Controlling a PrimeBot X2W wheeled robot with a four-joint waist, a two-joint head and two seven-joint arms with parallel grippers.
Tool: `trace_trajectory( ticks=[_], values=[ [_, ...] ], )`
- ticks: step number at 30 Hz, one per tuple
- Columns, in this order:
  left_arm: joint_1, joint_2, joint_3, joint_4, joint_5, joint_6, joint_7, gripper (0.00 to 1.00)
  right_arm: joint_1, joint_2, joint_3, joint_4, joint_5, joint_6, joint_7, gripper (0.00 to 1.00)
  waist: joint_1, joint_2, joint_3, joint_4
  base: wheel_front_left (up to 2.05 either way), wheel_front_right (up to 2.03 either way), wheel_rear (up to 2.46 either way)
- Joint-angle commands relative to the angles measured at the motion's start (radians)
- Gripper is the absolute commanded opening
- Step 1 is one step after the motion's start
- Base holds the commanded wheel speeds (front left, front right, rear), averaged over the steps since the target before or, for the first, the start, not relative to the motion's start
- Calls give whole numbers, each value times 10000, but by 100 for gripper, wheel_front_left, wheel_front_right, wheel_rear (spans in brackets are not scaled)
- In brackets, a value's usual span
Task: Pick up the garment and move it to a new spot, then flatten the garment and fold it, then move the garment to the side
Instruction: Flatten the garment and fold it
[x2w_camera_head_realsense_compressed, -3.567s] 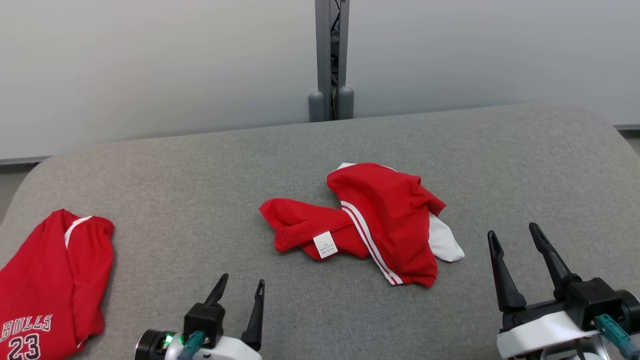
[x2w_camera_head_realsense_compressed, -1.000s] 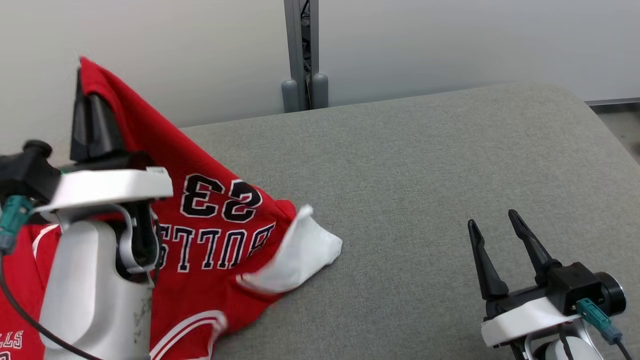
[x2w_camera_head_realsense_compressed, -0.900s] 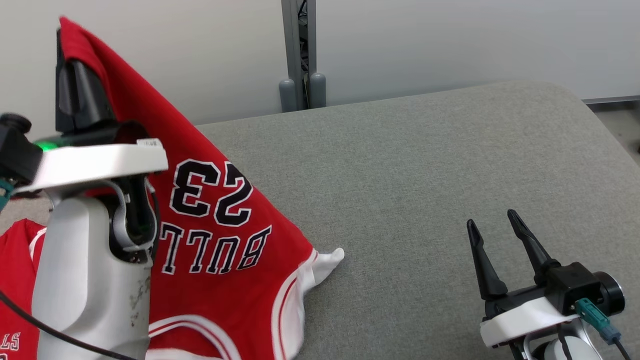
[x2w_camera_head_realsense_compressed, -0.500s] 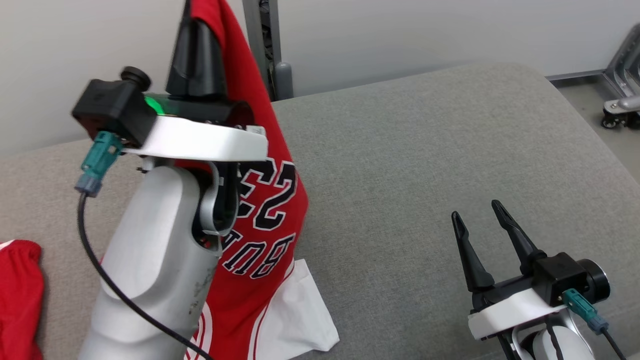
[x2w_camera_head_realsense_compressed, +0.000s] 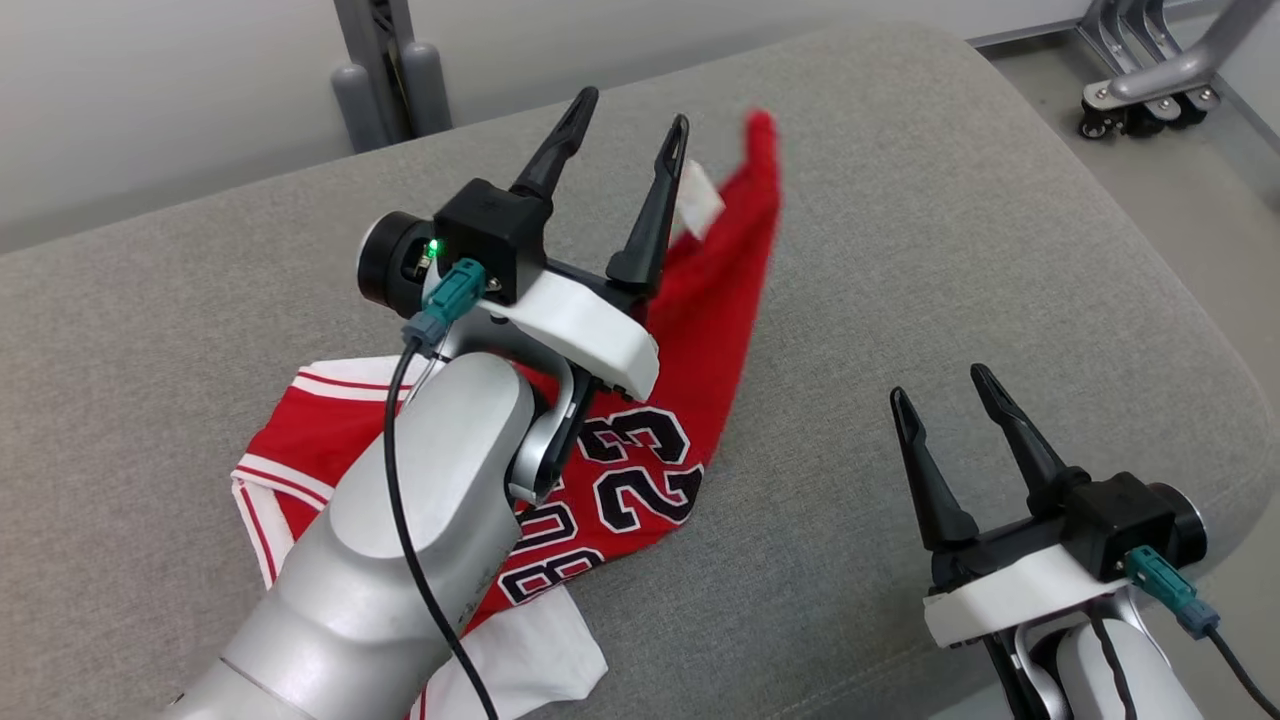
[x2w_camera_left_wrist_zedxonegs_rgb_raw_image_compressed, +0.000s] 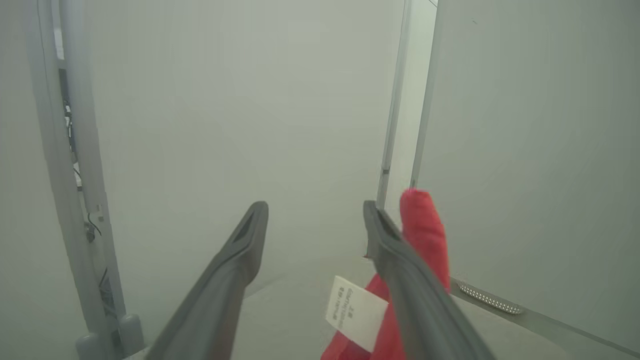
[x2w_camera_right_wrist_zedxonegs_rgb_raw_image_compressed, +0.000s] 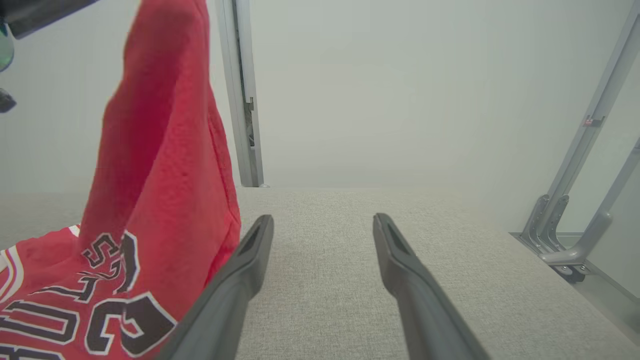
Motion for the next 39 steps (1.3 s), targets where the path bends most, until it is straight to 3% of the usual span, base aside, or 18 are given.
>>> trace_trajectory(
  ticks=[1,9,19,26,39],
  values=[
    [-96,57,-91,173,46,-35,-6,100,-82,-64,-36,-62,59,-1,-15,100,0,0,173,-142,0,0,0],
    [161,54,345,375,95,91,-6,100,-13,-61,-245,-57,-3,-1,-15,100,0,0,-7,270,0,0,0],
    [1605,41,1454,-182,599,194,-6,100,325,-65,-616,-84,-476,-1,-15,100,0,0,-950,1662,0,0,0],
    [2875,46,2331,-720,1504,27,-6,100,638,-70,-822,-116,-654,-1,-15,100,0,0,-1435,2471,0,0,0],
    [4996,49,3745,-935,2910,-172,-6,100,942,-67,-899,-143,-709,-1,-15,100,0,0,-1736,2754,0,0,0]
  ],
)
